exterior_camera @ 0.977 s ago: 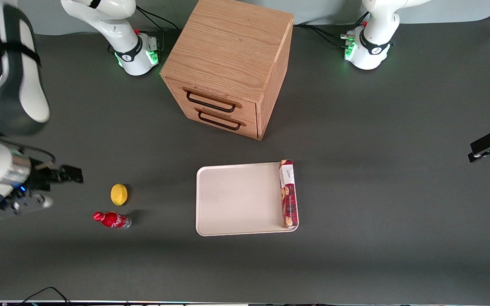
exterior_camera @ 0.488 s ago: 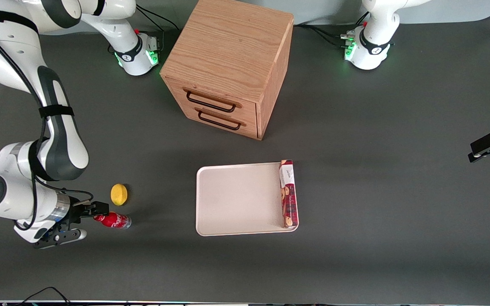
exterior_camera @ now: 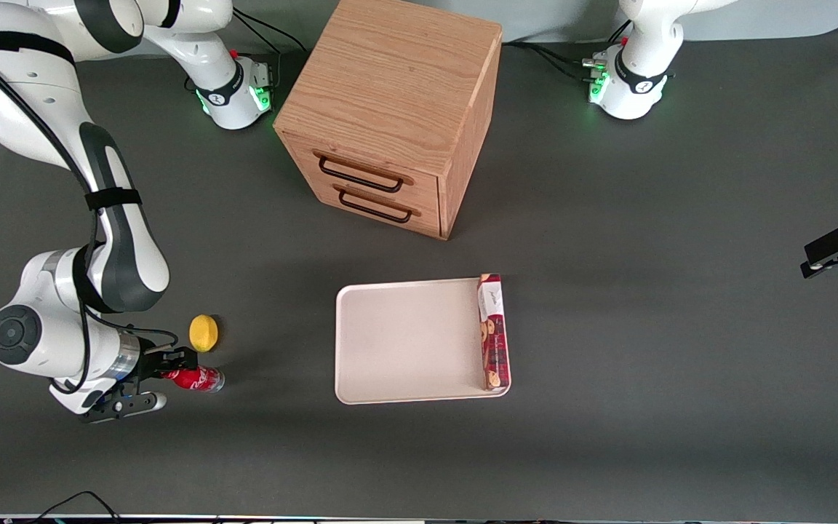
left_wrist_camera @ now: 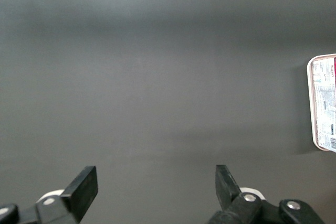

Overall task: Place coke bottle on tray
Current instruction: 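Close the right gripper on the bottle cap and lift it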

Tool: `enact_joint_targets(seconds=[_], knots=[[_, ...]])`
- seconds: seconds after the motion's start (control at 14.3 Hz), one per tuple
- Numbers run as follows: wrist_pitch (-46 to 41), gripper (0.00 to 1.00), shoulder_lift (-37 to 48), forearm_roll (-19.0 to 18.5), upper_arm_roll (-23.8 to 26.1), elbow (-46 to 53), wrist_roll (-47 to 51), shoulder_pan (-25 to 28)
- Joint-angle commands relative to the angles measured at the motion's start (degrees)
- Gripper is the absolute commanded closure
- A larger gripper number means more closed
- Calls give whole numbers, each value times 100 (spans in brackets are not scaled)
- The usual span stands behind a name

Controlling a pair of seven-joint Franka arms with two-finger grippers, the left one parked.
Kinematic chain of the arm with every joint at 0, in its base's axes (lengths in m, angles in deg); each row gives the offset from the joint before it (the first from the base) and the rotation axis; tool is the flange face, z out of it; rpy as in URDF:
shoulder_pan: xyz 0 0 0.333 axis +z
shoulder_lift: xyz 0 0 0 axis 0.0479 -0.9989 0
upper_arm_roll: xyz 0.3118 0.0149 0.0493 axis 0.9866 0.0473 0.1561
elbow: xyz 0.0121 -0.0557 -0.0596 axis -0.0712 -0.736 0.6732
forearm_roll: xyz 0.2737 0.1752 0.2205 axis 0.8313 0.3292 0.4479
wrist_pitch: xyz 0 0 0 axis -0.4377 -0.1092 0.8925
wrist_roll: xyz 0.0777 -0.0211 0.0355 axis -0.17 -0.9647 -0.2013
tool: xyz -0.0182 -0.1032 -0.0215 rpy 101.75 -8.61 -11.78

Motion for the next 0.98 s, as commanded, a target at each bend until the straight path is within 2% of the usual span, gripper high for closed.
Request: enact_joint_targets(seconds=[0.0,0.21,0.35,0.56,0.7,0.77,0.91], knots=[[64,99,106,-73,8,-101,100,19],[-59,100,202,-82,26,-92,74,19],[-514,100,526,-82,218,-57,134,10],[-1497,100,1185,-73,394,179,170,19],[-2410,100,1353,-100,588,705,319,54],[-2894,100,1371,-91,623,1021,520,167],[-3302,100,1284,-100,807,1584,1395,475]])
